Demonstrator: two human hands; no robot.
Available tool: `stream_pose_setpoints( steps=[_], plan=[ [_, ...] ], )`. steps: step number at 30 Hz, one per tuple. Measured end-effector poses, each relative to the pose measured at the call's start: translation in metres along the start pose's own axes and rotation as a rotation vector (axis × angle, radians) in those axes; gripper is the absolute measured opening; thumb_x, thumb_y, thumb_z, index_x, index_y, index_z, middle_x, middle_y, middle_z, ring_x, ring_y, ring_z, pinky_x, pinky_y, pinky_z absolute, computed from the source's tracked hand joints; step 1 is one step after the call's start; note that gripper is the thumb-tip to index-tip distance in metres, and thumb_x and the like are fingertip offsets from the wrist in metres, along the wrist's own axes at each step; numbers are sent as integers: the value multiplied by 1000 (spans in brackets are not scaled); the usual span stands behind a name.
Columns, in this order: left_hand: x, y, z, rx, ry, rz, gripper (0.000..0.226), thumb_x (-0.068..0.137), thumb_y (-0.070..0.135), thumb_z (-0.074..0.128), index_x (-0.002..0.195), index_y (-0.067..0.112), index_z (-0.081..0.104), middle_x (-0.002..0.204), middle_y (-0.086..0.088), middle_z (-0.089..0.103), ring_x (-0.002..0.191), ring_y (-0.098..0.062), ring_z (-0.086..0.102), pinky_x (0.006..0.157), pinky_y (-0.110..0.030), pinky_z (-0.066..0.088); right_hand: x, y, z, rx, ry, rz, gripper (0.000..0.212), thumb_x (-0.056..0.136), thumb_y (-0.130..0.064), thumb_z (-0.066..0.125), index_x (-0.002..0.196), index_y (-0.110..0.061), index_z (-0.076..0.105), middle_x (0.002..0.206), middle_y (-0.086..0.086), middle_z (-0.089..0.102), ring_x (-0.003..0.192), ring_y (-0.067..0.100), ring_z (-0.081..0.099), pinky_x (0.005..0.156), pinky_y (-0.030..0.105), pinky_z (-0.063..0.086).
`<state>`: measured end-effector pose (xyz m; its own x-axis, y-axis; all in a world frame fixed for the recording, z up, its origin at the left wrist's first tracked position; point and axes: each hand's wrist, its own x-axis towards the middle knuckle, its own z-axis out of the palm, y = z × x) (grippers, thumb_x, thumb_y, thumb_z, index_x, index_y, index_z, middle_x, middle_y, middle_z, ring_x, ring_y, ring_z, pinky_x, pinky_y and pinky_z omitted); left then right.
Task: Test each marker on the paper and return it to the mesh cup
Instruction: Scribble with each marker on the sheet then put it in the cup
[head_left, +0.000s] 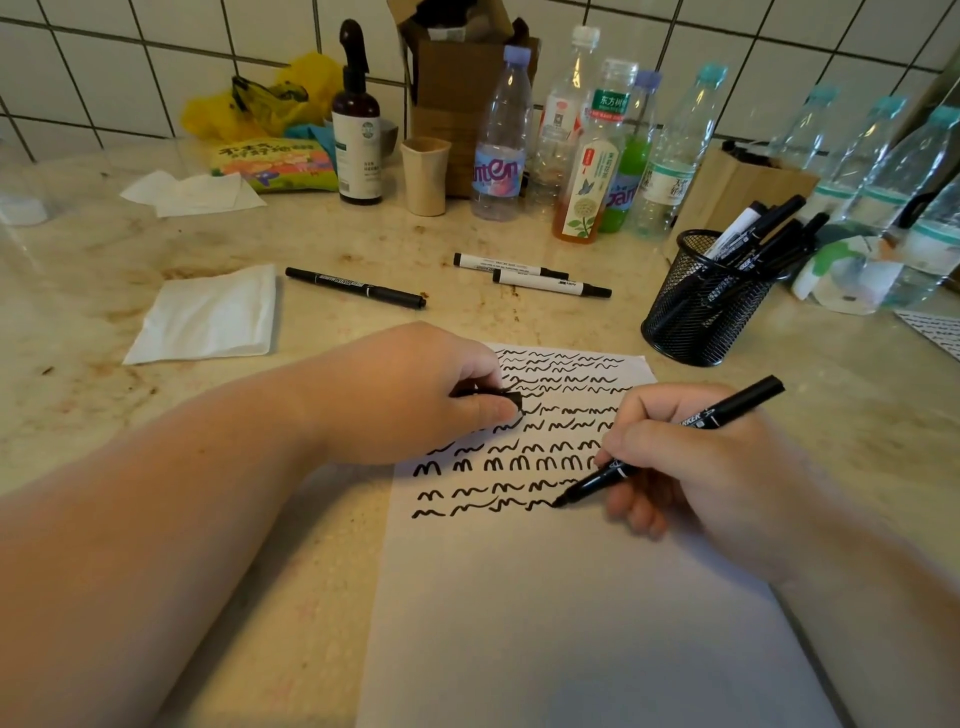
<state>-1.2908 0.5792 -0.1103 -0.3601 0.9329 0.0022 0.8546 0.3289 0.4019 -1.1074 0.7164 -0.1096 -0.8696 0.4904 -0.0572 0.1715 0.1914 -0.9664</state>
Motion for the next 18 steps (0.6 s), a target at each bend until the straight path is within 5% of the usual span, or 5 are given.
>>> stream_pose_setpoints(
  steps=[3, 11, 18],
  plan=[
    [-1, -1, 0, 5, 10, 17, 26, 89, 58, 51, 93, 38, 66, 75, 15, 65, 69, -4, 58, 60, -24, 46, 2, 4, -4, 48, 49, -16, 16, 72, -11, 63, 56, -9, 65, 51, 21, 62, 39, 24, 50, 40, 26, 38],
    [-3, 1, -3, -79, -21, 59, 22, 86, 59, 57, 102, 47, 66, 79, 23, 65, 77, 5, 57, 60, -18, 43, 6, 2, -8, 165, 148, -137, 18, 71, -31, 71, 62, -17, 66, 49, 6, 54, 40, 16, 44, 39, 19, 34],
    [-3, 3, -3, -96, -22, 61, 21, 87, 55, 59, 106, 47, 65, 83, 16, 68, 76, -1, 61, 66, -21, 50, 8, 7, -11, 368, 76, -159, 19, 82, -18, 62, 76, -8, 77, 63, 16, 66, 59, 25, 58, 49, 29, 47]
  ],
)
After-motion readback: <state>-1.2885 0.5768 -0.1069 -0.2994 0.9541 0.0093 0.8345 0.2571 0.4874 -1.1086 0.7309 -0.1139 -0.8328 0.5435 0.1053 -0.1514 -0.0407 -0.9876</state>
